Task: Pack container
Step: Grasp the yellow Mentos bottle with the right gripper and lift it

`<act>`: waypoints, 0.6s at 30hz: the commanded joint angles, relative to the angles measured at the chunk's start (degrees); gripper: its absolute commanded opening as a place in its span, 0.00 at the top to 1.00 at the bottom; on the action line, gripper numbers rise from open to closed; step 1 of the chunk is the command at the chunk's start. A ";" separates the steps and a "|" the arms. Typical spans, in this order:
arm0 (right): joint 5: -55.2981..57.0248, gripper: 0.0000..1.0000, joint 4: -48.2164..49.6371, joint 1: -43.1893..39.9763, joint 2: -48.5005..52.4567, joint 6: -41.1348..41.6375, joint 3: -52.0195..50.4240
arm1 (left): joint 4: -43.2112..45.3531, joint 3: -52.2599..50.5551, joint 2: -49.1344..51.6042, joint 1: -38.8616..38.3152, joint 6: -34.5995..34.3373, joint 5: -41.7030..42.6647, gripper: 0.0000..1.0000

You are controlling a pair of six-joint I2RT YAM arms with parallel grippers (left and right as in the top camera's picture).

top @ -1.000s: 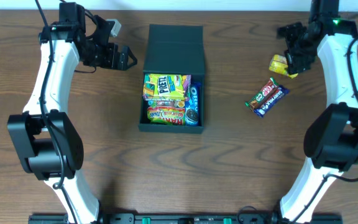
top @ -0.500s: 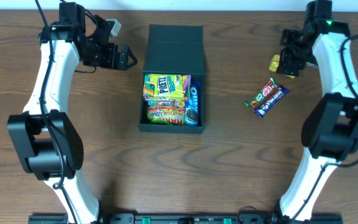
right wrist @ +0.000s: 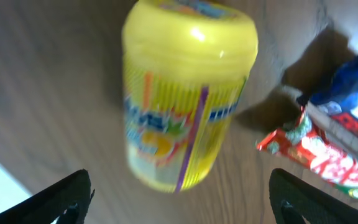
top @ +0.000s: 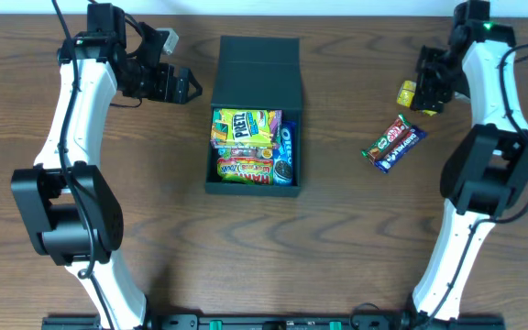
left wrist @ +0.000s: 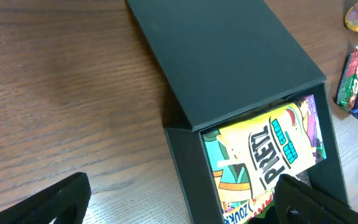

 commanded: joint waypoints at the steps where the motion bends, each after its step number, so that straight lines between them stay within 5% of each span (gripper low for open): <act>1: 0.55 0.12 -0.26 -1.44 1.03 0.46 0.61 | -0.07 1.31 -1.22 -0.13 0.61 -0.26 0.05; 18: 0.57 0.20 -0.04 -2.82 4.37 -0.59 0.61 | 0.00 1.31 -1.22 -0.13 0.59 -1.68 0.05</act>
